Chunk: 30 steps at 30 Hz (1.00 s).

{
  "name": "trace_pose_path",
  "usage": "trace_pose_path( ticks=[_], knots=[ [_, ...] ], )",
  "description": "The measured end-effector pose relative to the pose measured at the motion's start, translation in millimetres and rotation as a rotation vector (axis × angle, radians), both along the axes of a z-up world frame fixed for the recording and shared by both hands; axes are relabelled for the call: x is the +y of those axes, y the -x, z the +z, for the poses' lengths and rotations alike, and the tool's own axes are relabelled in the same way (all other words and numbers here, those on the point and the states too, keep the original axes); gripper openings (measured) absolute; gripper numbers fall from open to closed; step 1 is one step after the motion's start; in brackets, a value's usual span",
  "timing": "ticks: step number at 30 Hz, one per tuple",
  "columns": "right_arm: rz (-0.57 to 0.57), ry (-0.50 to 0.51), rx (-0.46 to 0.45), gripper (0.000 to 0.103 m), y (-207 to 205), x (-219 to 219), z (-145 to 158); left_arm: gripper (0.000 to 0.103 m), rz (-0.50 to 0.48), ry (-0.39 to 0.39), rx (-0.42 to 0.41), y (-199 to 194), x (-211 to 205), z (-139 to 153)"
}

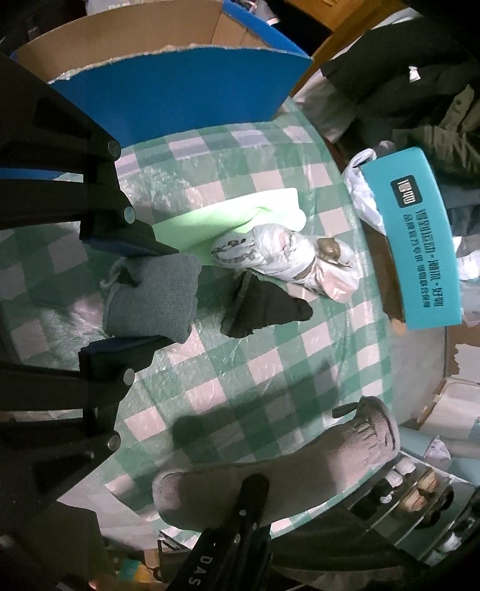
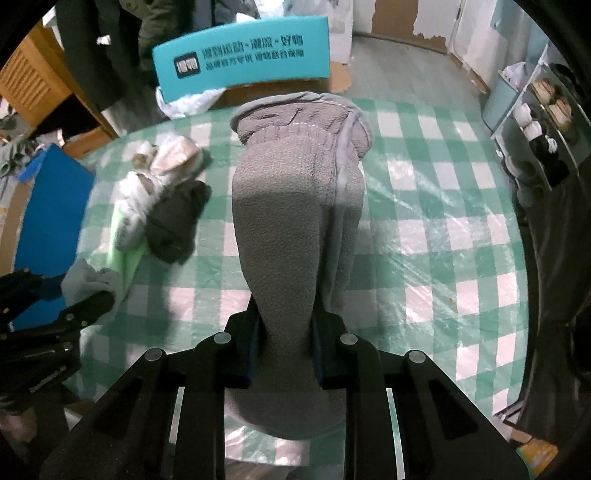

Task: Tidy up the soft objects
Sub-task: 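Lift the grey sock with the right tool while the left tool grasps the small grey cloth, then carry the grey sock with the right tool while the left tool carries the grey cloth over the box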

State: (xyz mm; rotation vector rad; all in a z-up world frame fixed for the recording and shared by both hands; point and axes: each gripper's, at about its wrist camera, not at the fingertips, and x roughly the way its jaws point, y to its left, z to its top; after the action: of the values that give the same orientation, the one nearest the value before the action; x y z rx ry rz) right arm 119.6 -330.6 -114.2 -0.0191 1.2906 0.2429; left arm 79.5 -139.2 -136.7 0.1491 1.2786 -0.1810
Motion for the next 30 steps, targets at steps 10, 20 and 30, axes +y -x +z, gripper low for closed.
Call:
trace_pose_path(
  ticks=[10,20,30],
  knots=[
    [0.035,-0.033,-0.057,0.02,9.9,0.0,44.0,0.035,-0.005,0.022,-0.052,10.9,6.1,25.4],
    [0.051,-0.05,-0.102,0.02,17.7,7.8,69.3,0.034,0.014,0.041,-0.086,21.5,21.5,44.7],
    [0.102,-0.054,-0.136,0.02,27.8,30.3,87.2,0.033,0.043,0.031,-0.123,31.2,43.1,60.4]
  ],
)
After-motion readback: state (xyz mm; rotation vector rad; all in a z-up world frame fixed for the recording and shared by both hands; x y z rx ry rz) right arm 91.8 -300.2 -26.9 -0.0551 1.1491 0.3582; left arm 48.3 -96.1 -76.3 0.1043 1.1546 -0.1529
